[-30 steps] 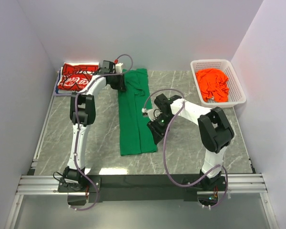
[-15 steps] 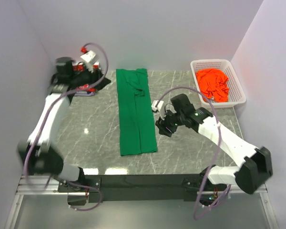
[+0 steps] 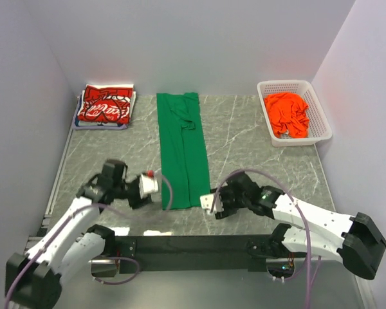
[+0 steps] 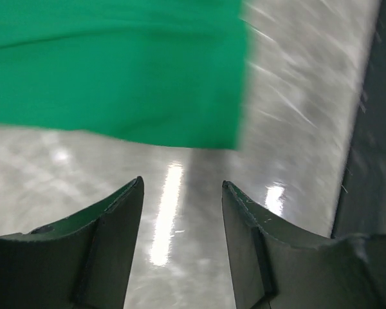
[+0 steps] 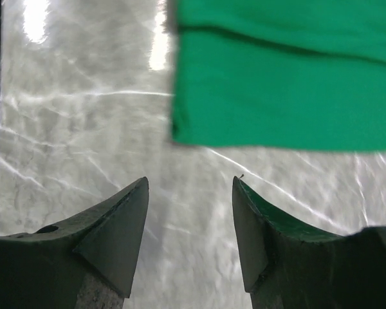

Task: Fold and stack the t-shirts
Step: Fold the tshirt

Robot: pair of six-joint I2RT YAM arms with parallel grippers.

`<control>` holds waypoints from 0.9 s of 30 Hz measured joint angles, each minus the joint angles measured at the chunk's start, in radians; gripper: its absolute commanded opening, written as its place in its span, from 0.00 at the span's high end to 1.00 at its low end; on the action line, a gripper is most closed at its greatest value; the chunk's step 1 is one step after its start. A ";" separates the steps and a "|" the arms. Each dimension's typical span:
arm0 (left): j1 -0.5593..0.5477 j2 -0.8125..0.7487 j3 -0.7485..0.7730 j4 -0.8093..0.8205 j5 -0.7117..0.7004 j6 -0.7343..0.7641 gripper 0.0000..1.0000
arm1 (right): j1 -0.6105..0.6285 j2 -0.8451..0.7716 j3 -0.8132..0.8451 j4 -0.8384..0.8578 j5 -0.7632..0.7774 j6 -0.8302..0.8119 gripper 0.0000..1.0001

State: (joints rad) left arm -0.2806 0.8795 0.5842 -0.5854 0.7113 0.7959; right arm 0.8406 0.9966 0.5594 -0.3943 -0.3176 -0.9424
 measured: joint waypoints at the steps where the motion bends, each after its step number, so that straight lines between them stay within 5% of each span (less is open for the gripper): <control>1: -0.039 -0.034 -0.041 0.001 -0.016 0.017 0.43 | 0.019 0.002 -0.035 0.031 0.007 -0.026 0.39; 5: -0.202 -0.131 -0.167 0.055 -0.095 0.056 0.43 | 0.050 0.033 -0.130 0.147 0.028 -0.117 0.41; 12: -0.399 -0.014 -0.226 0.226 -0.232 0.043 0.44 | 0.058 0.097 -0.192 0.298 0.040 -0.231 0.42; 21: -0.444 0.066 -0.254 0.366 -0.311 0.031 0.45 | 0.066 0.176 -0.192 0.374 0.034 -0.309 0.58; 27: -0.459 0.062 -0.293 0.412 -0.333 0.056 0.49 | 0.077 0.220 -0.190 0.410 0.026 -0.338 0.78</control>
State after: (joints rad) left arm -0.7395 0.9417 0.2913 -0.1734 0.3779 0.8524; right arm 0.9180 1.2171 0.3691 0.0154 -0.2916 -1.2800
